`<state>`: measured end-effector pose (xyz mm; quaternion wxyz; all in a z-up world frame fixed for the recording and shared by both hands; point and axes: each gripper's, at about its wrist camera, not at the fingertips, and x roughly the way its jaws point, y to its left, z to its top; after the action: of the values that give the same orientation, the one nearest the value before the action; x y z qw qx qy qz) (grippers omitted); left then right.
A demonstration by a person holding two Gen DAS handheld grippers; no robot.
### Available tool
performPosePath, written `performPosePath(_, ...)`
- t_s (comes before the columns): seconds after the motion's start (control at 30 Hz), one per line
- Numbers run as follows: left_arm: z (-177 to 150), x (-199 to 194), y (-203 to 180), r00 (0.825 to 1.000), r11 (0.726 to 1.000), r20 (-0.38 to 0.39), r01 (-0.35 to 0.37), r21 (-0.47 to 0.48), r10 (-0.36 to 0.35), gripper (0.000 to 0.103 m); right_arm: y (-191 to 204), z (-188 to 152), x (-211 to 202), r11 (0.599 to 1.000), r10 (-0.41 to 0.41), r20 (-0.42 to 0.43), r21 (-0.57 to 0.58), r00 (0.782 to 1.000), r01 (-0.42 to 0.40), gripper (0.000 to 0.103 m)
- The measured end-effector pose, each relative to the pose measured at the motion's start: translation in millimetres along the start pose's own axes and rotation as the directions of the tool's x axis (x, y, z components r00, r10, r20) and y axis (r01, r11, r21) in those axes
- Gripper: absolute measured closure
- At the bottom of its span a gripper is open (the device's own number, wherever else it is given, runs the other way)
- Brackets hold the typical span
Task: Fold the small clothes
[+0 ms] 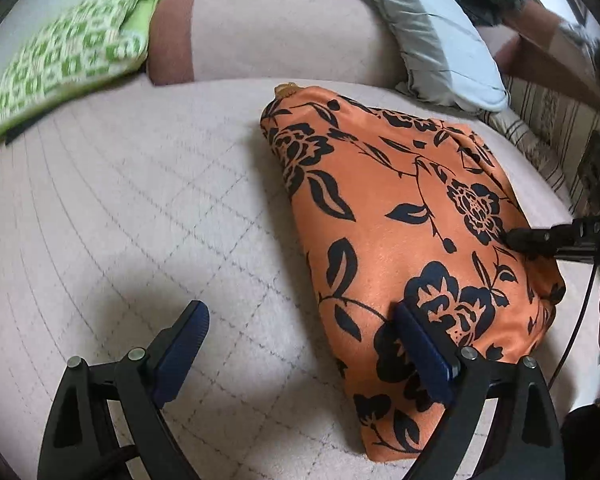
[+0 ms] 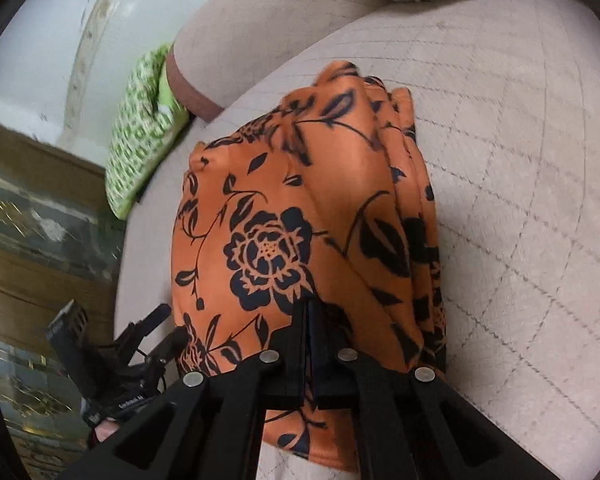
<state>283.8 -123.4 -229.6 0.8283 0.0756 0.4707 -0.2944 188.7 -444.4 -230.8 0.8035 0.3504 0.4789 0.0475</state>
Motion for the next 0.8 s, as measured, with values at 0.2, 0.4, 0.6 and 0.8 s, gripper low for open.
performPosePath(0.2, -3, -16, -12, 0.997, 0.997, 0.049, -0.056, 0.056, 0.053, 0.008, 65, 30, 31, 0.98, 0.172, -0.009, -0.103, 0.985, -0.172, 0.097)
performPosePath(0.4, -3, -24, -17, 0.997, 0.996, 0.05, -0.069, 0.062, 0.066, 0.008, 92, 54, 103, 0.973, 0.198, -0.071, -0.109, 0.978, -0.204, 0.097)
performPosePath(0.6, 2, -26, -19, 0.997, 0.997, 0.042, -0.065, 0.048, 0.063, 0.008, 78, 63, 135, 0.971, 0.233, -0.105, -0.025, 0.967, -0.237, 0.1)
performPosePath(0.8, 2, -29, -24, 0.996, 0.995, 0.051, -0.082, 0.059, 0.079, 0.008, 77, 40, 92, 0.97, 0.227, -0.068, -0.074, 0.972, -0.232, 0.097)
